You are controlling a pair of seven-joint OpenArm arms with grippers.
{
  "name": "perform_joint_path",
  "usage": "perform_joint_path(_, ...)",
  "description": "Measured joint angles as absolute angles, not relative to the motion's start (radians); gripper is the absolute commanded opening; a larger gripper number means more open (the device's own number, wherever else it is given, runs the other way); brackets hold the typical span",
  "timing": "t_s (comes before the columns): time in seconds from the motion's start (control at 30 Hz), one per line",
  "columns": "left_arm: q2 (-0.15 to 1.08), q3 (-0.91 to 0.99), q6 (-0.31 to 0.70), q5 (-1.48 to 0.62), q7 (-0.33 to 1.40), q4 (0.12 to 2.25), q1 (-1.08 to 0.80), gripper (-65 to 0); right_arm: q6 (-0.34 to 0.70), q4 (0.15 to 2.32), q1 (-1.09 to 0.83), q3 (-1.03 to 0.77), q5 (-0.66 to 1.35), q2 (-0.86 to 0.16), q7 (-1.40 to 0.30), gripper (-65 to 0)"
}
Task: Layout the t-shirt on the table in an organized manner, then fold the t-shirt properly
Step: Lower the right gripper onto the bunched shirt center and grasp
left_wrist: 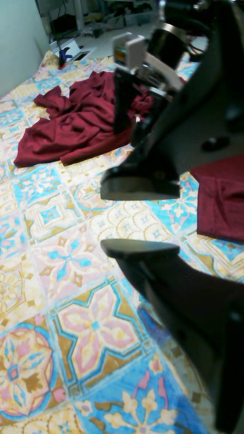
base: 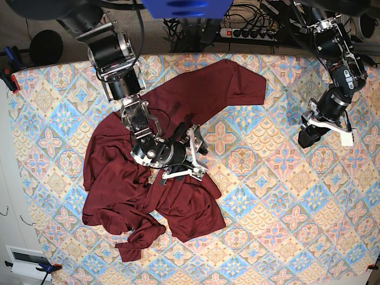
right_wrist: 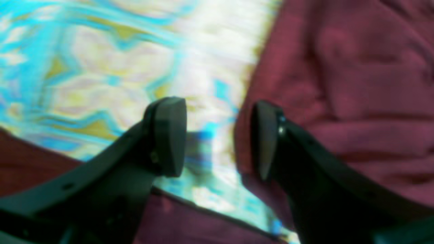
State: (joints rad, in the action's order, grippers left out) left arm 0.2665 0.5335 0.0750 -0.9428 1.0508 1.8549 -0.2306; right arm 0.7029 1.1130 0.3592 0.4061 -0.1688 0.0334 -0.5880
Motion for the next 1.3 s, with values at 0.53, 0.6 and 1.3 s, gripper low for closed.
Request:
perform_joint_path(0.53,0.269,0.534,0.078,-0.947,1.049,1.855,-0.241,-45.6,0.695,0.850,0.432,0.400,-0.145,0.053,-0.403,-40.3)
perform_joint_path(0.6,0.265,0.533,0.077,-0.949,1.055,1.855,-0.250,-45.6,0.695,0.850,0.432,0.396,-0.146,0.053,-0.403,-40.3)
perform_joint_path(1.3,0.269,0.534,0.076,-0.946,1.051,1.855,-0.250,-45.6,0.696,0.951,0.421,0.403,-0.168,-0.013,-0.453,-41.5)
